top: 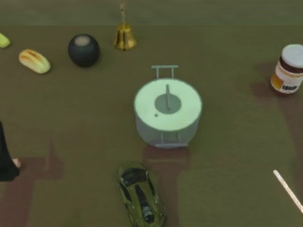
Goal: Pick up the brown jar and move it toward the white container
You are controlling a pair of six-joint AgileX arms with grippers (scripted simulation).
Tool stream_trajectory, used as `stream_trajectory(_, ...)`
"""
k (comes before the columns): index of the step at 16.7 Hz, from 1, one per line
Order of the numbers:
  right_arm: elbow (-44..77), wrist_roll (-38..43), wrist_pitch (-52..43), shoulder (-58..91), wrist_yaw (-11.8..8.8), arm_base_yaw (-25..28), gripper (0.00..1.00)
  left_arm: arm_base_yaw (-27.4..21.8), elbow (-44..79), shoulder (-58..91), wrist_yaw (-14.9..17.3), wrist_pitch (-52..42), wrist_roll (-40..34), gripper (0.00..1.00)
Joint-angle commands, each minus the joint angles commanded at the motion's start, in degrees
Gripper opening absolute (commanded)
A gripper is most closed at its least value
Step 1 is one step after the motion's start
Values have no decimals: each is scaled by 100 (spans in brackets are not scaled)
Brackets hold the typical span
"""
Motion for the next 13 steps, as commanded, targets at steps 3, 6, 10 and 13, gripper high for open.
stream_trajectory(3, 1738, -499, -1072, 1826, -30, -17, 100, 0, 0, 0, 0, 0, 0, 100)
stream_trajectory(6, 3385, -972, -2019, 3498, -63, -30, 100, 0, 0, 0, 0, 0, 0, 100)
stream_trajectory(10, 5295, -1520, -3001, 5331, -110, -36, 100, 0, 0, 0, 0, 0, 0, 100)
stream_trajectory(13, 6378, -1834, -3490, 6299, -144, -30, 100, 0, 0, 0, 0, 0, 0, 100)
